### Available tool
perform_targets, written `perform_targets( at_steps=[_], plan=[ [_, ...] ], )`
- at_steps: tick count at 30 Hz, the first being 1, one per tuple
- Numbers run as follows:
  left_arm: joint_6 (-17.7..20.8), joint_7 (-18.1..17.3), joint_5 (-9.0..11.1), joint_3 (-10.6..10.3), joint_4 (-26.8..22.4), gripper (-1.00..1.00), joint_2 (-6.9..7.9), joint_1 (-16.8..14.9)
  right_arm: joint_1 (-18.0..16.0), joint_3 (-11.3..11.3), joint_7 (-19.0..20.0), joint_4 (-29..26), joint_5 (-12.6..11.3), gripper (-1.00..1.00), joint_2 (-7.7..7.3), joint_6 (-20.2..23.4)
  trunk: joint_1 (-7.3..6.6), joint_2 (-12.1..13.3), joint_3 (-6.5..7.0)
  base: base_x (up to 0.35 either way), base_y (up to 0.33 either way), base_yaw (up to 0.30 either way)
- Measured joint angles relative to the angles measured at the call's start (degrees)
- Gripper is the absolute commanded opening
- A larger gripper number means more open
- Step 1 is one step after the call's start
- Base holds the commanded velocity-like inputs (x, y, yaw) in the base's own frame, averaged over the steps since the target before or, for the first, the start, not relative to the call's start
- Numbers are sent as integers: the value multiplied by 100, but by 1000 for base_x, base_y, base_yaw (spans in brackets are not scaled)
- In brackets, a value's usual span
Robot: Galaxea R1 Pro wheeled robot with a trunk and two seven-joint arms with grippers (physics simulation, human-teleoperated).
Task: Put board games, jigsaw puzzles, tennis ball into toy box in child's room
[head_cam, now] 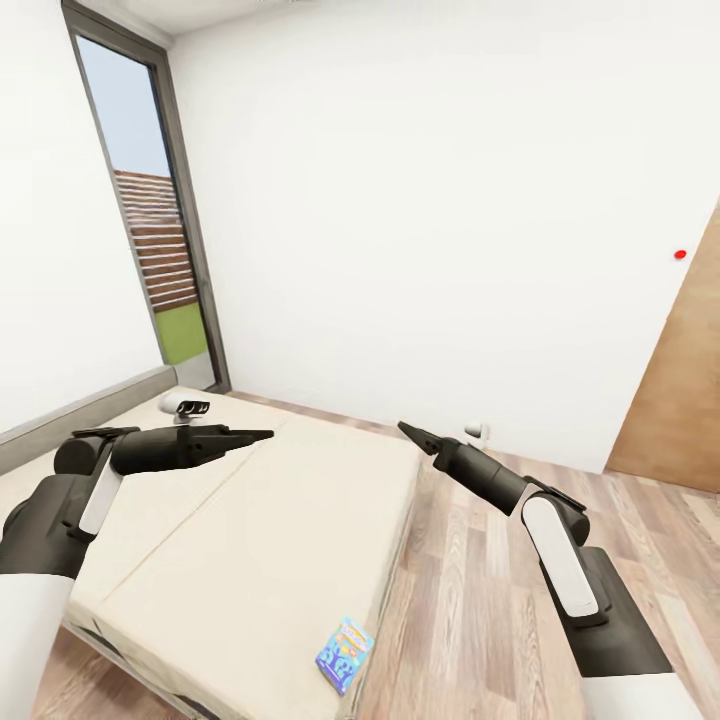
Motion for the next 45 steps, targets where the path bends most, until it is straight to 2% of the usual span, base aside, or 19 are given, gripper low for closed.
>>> perform_targets(
  at_steps=[10,31,45],
  plan=[
    [-7,0,-1,1,-2,100,0,0,0,4,-17,-5,10,100,1,-2,-1,-1,10,-21,-40,42],
    [-9,0,-1,1,-2,100,0,0,0,5,-12,-4,18,100,-2,-2,-1,-1,11,-1,-52,261],
    [-9,0,-1,0,0,100,-9,0,-4,4,14,-8,19,100,-1,-1,-2,-1,11,59,-105,35]
  ],
)
